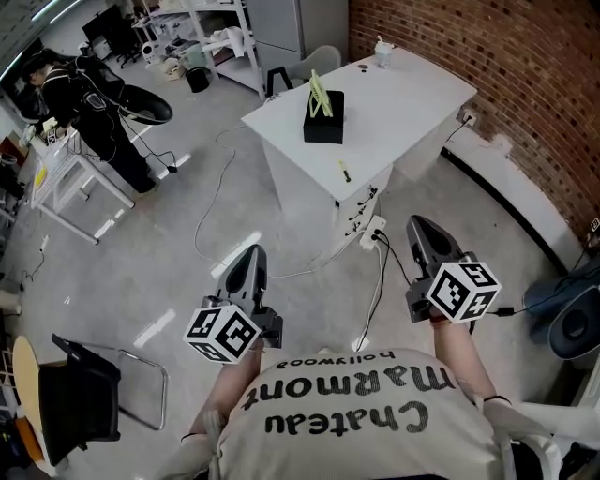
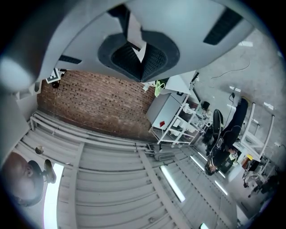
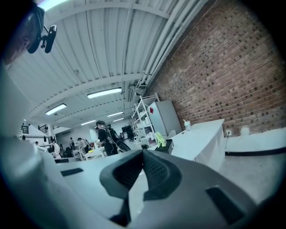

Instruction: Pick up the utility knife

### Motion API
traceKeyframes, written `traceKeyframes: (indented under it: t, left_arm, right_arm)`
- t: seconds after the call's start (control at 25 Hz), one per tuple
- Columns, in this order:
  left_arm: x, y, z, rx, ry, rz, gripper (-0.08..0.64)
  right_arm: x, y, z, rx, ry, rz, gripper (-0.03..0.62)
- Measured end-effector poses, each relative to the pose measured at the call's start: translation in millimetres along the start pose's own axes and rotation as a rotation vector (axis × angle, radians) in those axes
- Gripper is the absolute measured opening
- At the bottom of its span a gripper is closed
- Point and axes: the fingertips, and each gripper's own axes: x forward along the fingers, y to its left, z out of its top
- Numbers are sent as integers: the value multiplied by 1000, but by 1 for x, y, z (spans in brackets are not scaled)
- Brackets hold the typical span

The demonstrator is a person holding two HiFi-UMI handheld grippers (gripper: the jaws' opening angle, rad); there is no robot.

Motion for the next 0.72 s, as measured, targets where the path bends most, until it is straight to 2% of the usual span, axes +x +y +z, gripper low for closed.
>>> traceKeyframes:
  t: [0.44,0.6,0.72]
  left_arm:
    - [40,4,7,12,-16,-23,2]
    - [45,7,-8,14,28,-34,1]
    - [47,18,-29,4,75,-26,0]
  right_arm:
    - [26,-18,5,26,-6,6,3]
    - [39,-27,-14,42,37,-4,3]
    - [49,-43,-44,59,95,-41,3]
